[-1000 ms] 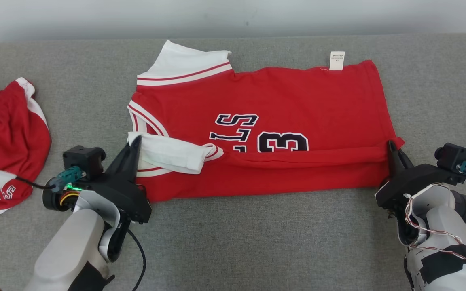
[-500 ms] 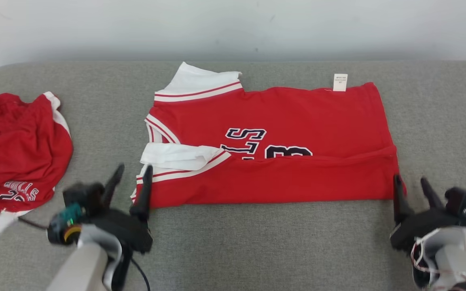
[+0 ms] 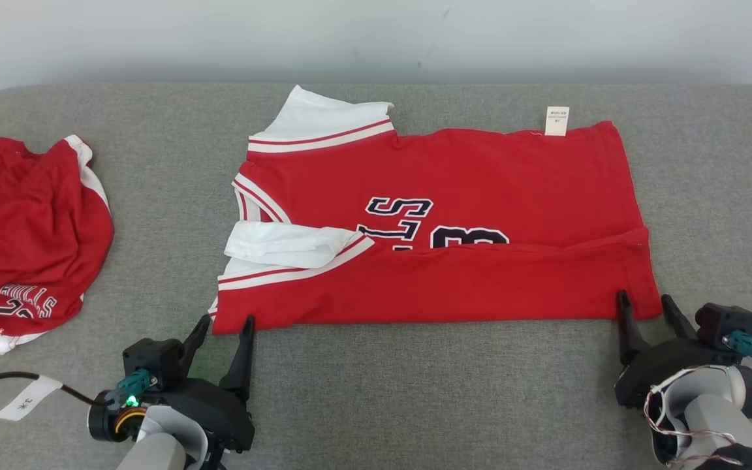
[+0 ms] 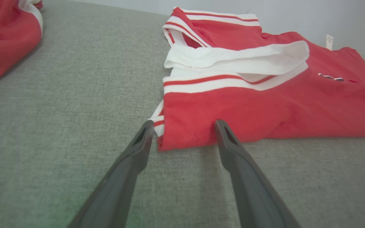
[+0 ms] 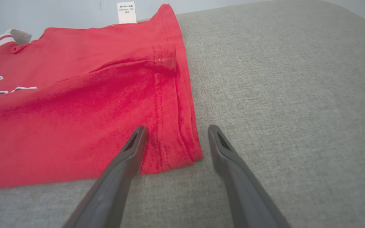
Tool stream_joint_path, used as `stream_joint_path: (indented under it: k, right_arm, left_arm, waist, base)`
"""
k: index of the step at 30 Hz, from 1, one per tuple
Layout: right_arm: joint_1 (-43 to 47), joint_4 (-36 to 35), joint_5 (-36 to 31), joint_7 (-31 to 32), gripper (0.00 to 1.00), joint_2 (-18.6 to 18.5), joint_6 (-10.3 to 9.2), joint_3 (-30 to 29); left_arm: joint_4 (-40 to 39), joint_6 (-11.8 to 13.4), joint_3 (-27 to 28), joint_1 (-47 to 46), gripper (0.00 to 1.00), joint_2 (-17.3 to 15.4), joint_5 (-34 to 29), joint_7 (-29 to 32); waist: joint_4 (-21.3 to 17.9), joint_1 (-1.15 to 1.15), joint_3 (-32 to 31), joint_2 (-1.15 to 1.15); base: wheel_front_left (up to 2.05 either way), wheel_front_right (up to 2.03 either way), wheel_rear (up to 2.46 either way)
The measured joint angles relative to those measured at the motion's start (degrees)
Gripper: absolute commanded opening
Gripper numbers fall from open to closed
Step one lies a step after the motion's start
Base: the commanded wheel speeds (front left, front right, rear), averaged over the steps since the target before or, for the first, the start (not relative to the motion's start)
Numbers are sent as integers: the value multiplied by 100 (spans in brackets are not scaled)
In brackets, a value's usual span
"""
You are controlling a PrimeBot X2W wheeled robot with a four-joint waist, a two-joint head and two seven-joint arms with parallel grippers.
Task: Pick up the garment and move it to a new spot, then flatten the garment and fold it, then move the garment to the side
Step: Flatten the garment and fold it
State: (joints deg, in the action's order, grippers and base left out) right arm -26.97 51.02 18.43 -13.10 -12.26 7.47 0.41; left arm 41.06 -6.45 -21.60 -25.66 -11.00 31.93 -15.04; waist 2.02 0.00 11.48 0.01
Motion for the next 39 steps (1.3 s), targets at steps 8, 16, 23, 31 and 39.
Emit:
stream_joint_path:
  k: [8,16,23,31,39]
  right_arm:
    - [-340,439,-180,-31,6,74,0,99]
    - [-268,634,-140,-120,0,147,0,116]
    - [656,126,231,-187,0,157,1,42]
    - [2069,-746,425,-143,0,208,10,-158]
    - [2620,-1478,556,256,100,312,10,-278]
  left_arm:
    - [545,-10,3,-202,30,123,-170,-1]
    - [710,-63,108,-142,0,277,-213,-1]
    - [16,-69,389,1001,0,256,-199,0]
    - [-831,133,523,2142,0,282,-147,1]
    - [-1066,205,543,2477,100,314,73,154]
  waist:
    - [9,0,46,0]
    - [42,0,-195,0]
    - [-3,0,-691,0]
    - [-8,-2,-1174,-1]
    - [-18,0,-1146,-1]
  base:
    - [0,0,0]
    - [0,0,0]
    - [0,0,0]
    - [0,0,0]
    - [0,0,0]
